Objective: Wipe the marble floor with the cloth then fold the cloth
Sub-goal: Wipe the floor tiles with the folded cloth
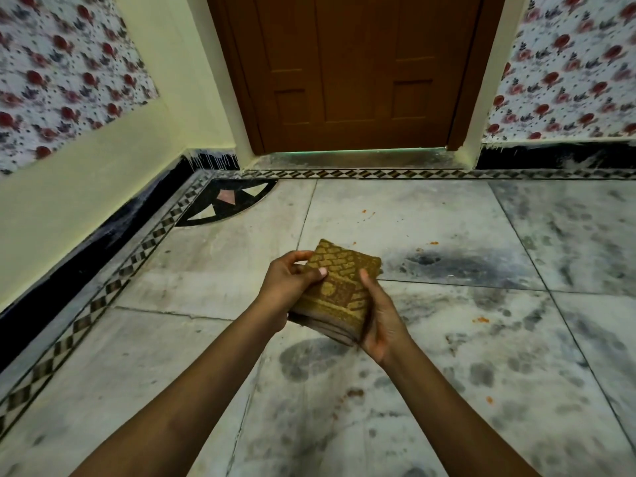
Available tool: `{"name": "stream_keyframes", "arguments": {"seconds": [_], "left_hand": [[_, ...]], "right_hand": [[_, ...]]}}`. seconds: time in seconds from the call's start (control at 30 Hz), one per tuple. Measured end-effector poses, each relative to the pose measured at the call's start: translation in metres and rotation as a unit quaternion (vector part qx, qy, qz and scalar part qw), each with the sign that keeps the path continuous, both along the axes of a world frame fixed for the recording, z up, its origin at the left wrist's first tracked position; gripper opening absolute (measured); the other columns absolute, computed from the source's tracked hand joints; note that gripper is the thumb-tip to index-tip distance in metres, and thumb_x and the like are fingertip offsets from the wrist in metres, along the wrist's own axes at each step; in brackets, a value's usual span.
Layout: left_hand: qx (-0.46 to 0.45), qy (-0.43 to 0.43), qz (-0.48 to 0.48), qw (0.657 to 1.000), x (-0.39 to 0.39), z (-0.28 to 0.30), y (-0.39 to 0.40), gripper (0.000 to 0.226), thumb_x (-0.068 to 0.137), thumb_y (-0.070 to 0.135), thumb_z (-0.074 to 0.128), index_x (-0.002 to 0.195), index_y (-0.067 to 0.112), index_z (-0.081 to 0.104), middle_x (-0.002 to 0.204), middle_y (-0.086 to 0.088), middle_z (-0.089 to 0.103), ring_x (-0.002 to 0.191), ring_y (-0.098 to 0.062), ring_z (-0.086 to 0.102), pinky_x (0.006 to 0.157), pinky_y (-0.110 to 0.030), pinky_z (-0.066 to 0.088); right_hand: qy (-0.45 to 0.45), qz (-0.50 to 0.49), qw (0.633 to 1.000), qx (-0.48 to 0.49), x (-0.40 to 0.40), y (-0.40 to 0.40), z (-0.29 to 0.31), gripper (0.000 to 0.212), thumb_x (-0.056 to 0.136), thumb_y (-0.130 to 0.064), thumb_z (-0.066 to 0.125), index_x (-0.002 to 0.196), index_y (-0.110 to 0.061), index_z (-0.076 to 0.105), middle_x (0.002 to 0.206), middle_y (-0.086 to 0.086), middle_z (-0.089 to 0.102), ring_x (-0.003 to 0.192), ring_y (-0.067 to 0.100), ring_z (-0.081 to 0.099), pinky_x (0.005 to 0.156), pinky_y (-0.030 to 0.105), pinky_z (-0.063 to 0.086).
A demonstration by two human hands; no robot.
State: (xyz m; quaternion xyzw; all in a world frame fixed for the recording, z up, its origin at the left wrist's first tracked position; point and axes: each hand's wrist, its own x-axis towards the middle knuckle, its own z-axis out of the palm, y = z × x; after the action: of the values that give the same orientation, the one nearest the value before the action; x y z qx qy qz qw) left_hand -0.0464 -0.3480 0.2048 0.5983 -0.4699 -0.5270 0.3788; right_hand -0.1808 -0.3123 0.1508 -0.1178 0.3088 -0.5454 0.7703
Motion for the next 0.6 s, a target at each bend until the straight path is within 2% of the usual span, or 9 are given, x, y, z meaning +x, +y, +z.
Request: {"name": "stream_keyframes", "arguments": {"seconds": [0.07, 0.17, 0.23, 0.3, 0.37, 0.47, 0.53, 0.6], "left_hand": [[-0.047, -0.051, -0.007, 0.998, 0.000, -0.005, -0.003, 0.035, 0.080, 0.015, 0.072, 0.113, 0.018, 0.061, 0.091, -0.004, 0.065, 0.089, -0.022, 0.063, 0.076, -0.034, 0.052], [-0.070, -0.124, -0.012, 0.990, 0.003, -0.013, -0.007, 0.043, 0.077, 0.025, 0.075, 0.117, 0.023, 0.058, 0.111, -0.003, 0.056, 0.104, -0.021, 0.052, 0.081, -0.033, 0.046], [0.009, -0.087, -0.044, 0.995, 0.007, -0.018, -0.007, 0.070, 0.072, 0.039, 0.076, 0.132, 0.024, 0.045, 0.124, -0.001, 0.049, 0.113, -0.018, 0.048, 0.089, -0.031, 0.041], [0.098, 0.016, -0.080, 0.992, 0.010, -0.024, -0.004, 0.082, 0.064, 0.047, 0.073, 0.136, 0.018, 0.043, 0.125, -0.005, 0.058, 0.111, -0.019, 0.057, 0.091, -0.030, 0.045], [0.100, 0.082, -0.077, 0.989, 0.011, -0.031, -0.003, 0.065, 0.069, 0.039, 0.072, 0.125, 0.009, 0.056, 0.111, -0.008, 0.069, 0.101, -0.020, 0.066, 0.083, -0.029, 0.052], [0.076, 0.069, -0.050, 0.993, 0.008, -0.032, -0.005, 0.036, 0.077, 0.030, 0.071, 0.107, 0.011, 0.068, 0.099, -0.007, 0.073, 0.090, -0.020, 0.068, 0.070, -0.027, 0.054], [0.098, 0.055, -0.050, 0.992, 0.005, -0.034, -0.007, 0.020, 0.079, 0.029, 0.070, 0.094, 0.016, 0.070, 0.095, -0.006, 0.073, 0.089, -0.021, 0.068, 0.073, -0.029, 0.054], [0.126, 0.083, -0.046, 0.987, -0.001, -0.039, -0.006, 0.003, 0.083, 0.022, 0.065, 0.085, 0.019, 0.065, 0.095, -0.007, 0.070, 0.089, -0.026, 0.065, 0.076, -0.037, 0.051]], "right_hand": [[0.048, -0.014, 0.999, 0.009, 0.002, 0.000, -0.003, 0.044, 0.079, -0.030, 0.064, 0.116, -0.007, 0.061, 0.107, 0.016, 0.069, 0.100, 0.034, 0.065, 0.091, 0.049, 0.051], [0.058, -0.027, 0.997, 0.030, -0.003, -0.001, -0.006, 0.022, 0.088, -0.024, 0.056, 0.103, -0.011, 0.065, 0.088, 0.012, 0.073, 0.083, 0.032, 0.067, 0.077, 0.043, 0.054], [0.039, -0.035, 0.998, 0.039, -0.009, -0.002, -0.005, 0.023, 0.090, -0.026, 0.049, 0.099, -0.011, 0.065, 0.085, 0.014, 0.073, 0.082, 0.033, 0.066, 0.075, 0.042, 0.053], [0.053, -0.035, 0.997, 0.036, -0.011, -0.003, -0.002, 0.028, 0.091, -0.027, 0.048, 0.104, -0.009, 0.064, 0.094, 0.016, 0.071, 0.086, 0.034, 0.065, 0.076, 0.042, 0.053], [0.125, -0.041, 0.991, 0.023, -0.011, -0.005, 0.001, 0.026, 0.090, -0.026, 0.054, 0.109, -0.010, 0.063, 0.101, 0.015, 0.069, 0.089, 0.033, 0.065, 0.072, 0.039, 0.054], [0.224, -0.104, 0.969, -0.007, -0.016, -0.008, 0.001, 0.020, 0.088, -0.022, 0.062, 0.106, -0.014, 0.062, 0.097, 0.008, 0.068, 0.086, 0.024, 0.066, 0.061, 0.032, 0.055], [0.249, -0.119, 0.961, -0.019, -0.018, -0.008, 0.000, 0.017, 0.089, -0.021, 0.061, 0.105, -0.016, 0.062, 0.098, 0.006, 0.068, 0.087, 0.021, 0.066, 0.060, 0.030, 0.055], [0.256, -0.119, 0.959, -0.021, -0.019, -0.008, -0.001, 0.019, 0.090, -0.023, 0.059, 0.108, -0.016, 0.062, 0.102, 0.007, 0.067, 0.090, 0.021, 0.065, 0.063, 0.030, 0.054]]}}
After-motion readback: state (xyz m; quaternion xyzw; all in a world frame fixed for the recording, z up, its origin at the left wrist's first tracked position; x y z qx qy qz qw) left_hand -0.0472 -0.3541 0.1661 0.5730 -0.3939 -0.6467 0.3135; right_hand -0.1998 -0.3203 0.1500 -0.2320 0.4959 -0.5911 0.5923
